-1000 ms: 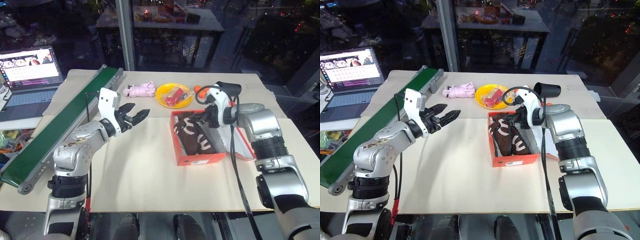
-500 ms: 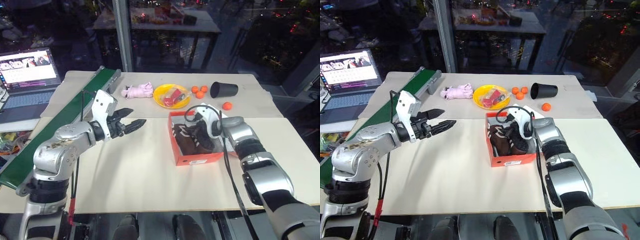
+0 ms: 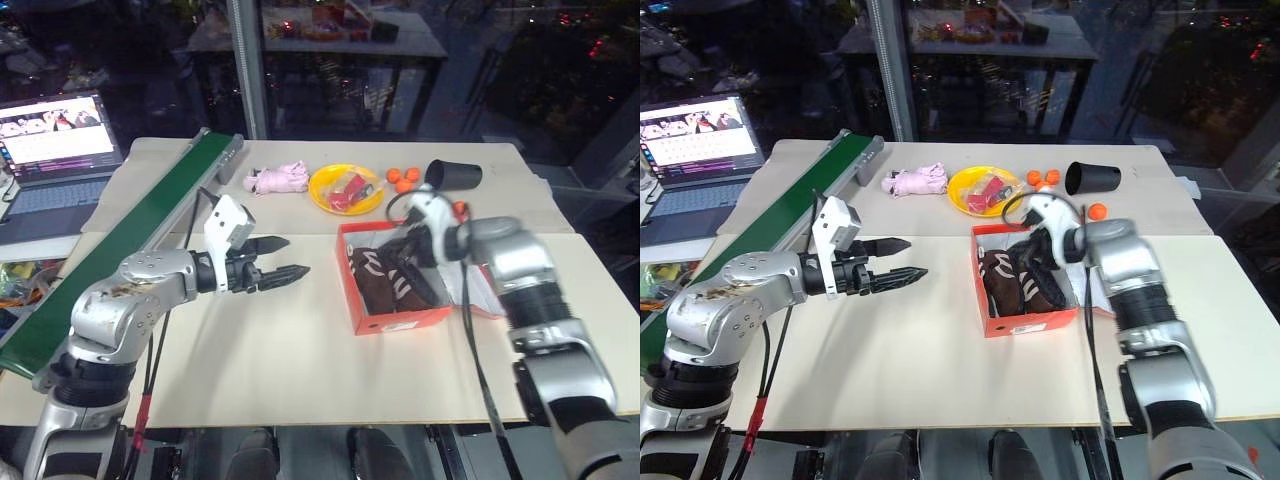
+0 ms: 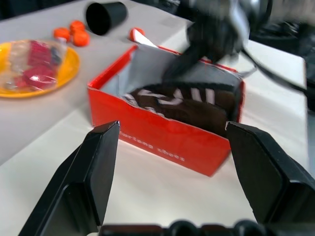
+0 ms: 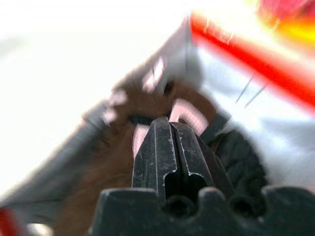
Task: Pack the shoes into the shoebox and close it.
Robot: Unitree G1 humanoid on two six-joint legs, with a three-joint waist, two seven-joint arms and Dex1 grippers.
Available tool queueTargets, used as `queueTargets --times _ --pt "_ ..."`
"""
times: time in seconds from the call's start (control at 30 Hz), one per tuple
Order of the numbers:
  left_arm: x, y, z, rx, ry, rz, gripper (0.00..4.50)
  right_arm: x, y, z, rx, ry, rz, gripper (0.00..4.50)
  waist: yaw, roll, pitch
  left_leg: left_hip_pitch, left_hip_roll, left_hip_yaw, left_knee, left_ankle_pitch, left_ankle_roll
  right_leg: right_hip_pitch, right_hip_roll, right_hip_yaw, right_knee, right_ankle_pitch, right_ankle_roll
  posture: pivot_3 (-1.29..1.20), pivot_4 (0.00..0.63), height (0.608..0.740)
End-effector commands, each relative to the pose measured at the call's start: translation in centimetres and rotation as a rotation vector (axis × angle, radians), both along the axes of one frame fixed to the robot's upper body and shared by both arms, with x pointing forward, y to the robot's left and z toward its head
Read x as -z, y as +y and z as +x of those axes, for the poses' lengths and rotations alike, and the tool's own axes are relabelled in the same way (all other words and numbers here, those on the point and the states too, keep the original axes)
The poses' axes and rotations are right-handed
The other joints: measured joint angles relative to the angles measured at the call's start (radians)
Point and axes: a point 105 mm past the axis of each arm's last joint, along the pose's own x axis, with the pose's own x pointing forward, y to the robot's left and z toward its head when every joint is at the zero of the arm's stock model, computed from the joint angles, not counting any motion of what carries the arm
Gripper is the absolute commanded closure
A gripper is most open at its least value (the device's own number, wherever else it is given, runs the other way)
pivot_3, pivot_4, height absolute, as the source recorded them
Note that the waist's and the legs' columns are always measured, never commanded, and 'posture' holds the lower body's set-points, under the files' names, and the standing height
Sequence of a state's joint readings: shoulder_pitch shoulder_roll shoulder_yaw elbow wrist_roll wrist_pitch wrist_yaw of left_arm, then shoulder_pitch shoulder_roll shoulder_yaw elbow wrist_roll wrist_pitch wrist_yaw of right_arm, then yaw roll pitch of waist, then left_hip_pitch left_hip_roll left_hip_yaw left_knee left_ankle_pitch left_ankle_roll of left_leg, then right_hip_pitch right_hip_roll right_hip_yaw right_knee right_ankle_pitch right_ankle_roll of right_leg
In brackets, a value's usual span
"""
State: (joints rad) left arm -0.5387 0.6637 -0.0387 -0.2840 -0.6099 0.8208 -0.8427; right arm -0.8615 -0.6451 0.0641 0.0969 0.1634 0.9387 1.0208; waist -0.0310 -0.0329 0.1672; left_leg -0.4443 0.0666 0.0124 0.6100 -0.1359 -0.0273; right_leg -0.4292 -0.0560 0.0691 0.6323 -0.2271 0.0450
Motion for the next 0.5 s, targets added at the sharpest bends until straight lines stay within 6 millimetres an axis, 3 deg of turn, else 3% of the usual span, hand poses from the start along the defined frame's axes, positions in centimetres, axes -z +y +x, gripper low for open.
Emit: queueTargets --times 0.03,0.1,0.2,0.3,0.37,0.5 --pt "-0.8 -1.2 0.3 0.098 -0.039 0.007 0.85 -3.3 -1.2 -3.7 0.044 -0.039 0.045 4.44 0.011 0.000 0.000 0.000 0.000 0.000 0.000 0.000 0.000 0.000 0.000 0.000 0.000 0.000 0.000 0.00 0.150 0.740" --pt "-0.7 -1.8 0.6 0.141 -0.035 0.017 0.85 -4.1 -2.3 -5.4 0.100 -0.039 0.057 4.44 0.017 0.000 0.000 0.000 0.000 0.000 0.001 0.000 0.000 0.001 0.000 0.000 0.000 -0.002 0.002 0.00 0.150 0.740" --pt "-0.7 -2.8 1.2 0.211 -0.038 0.028 0.85 -2.6 -5.5 -8.8 0.216 0.027 -0.009 4.44 0.035 0.000 0.000 0.000 0.000 0.000 0.005 0.000 0.000 0.002 -0.001 0.000 -0.001 -0.003 0.004 0.00 0.150 0.740" --pt "-0.6 -3.7 1.7 0.283 -0.029 0.041 0.85 0.5 -8.2 -11.7 0.380 0.115 0.014 4.44 0.043 -0.001 0.000 0.000 -0.001 0.001 0.006 0.000 0.000 0.004 -0.002 0.000 -0.003 -0.006 -0.001 0.00 0.150 0.740" --pt "-0.5 -4.1 1.9 0.315 -0.030 0.050 0.85 1.8 -8.9 -12.6 0.446 0.140 0.036 4.44 0.040 -0.001 0.000 0.000 -0.002 0.001 0.008 0.000 0.000 0.004 -0.002 0.001 -0.002 -0.007 -0.001 0.00 0.150 0.740" --pt "-0.4 -4.9 2.3 0.369 -0.037 0.069 0.85 6.8 -9.7 -14.0 0.571 0.223 0.069 4.44 0.026 -0.001 0.000 0.001 -0.001 0.000 0.011 0.000 0.000 0.006 -0.001 0.001 0.000 -0.007 0.001 0.00 0.150 0.740"
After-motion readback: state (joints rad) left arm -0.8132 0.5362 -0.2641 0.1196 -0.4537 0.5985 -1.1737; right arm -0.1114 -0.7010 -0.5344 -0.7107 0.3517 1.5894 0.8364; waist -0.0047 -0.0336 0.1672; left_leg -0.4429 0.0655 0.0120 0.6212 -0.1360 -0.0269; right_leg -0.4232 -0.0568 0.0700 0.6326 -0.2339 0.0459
